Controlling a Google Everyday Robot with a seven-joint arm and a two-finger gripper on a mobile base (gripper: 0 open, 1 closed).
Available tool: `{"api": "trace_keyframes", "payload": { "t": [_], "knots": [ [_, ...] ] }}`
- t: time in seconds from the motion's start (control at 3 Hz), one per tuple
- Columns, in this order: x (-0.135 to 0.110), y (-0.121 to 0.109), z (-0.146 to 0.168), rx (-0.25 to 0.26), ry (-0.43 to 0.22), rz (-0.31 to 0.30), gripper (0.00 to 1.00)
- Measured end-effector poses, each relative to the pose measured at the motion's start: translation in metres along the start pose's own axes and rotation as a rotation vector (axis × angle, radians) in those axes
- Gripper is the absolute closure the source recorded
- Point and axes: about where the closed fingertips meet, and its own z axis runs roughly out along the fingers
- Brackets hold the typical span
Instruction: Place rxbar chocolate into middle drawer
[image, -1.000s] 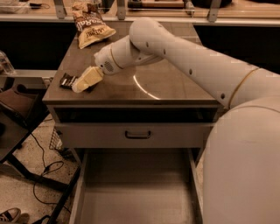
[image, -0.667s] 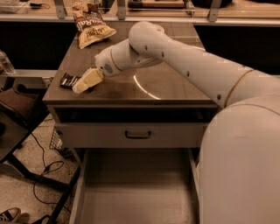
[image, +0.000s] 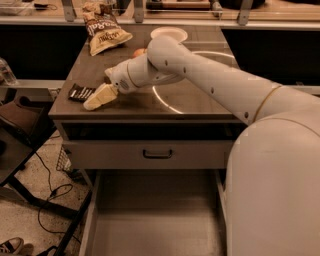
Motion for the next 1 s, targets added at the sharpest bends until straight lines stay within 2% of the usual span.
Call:
{"api": "trace_keyframes", "payload": {
  "t": [1.0],
  "knots": [
    [-0.0068, 0.0007, -0.0018, -0.002, 0.0, -0.001, 0.93]
  ]
}}
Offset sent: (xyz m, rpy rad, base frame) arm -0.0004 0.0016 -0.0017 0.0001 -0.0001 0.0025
